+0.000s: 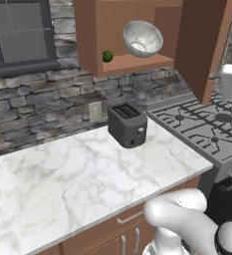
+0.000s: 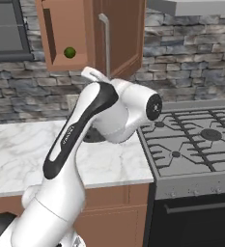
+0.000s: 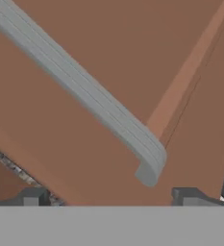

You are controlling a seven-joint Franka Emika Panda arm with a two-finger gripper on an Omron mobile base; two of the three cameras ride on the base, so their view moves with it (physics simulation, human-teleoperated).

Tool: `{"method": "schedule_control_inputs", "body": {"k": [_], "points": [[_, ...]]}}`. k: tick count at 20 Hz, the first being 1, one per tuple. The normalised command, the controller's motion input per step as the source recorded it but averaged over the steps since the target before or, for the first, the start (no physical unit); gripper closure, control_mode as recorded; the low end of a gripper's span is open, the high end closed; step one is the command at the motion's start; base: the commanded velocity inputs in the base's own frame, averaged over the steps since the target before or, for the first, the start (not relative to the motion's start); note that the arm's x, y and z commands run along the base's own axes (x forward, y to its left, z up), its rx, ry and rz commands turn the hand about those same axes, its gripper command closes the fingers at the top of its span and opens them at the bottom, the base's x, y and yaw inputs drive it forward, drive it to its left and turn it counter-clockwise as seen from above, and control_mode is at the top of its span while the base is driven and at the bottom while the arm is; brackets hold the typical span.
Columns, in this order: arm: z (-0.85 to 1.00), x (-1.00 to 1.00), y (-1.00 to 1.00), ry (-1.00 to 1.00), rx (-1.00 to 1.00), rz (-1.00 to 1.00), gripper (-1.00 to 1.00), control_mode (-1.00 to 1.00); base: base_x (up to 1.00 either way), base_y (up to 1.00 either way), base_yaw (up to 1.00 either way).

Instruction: Pick the mug and place it in the sink. Pick the bowl and place it in the open cabinet and then close the cabinet.

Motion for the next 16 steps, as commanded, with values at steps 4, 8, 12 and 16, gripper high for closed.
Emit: {"method": "schedule_control_inputs", "body": {"k": [4,8,12,16], "points": [[0.0,0.71,1.0,-0.26,-0.04,-0.26,-1.0,-1.0,0.0,0.0,0.0],[0.02,0.87,1.0,-0.29,-0.03,-0.25,-1.0,-1.0,0.0,0.0,0.0],[0.07,0.92,0.99,-0.29,-0.03,-0.24,-1.0,-1.0,0.0,0.0,0.0],[0.08,0.98,0.85,-0.25,-0.02,-0.23,-1.0,-1.0,0.0,0.0,0.0]]}}
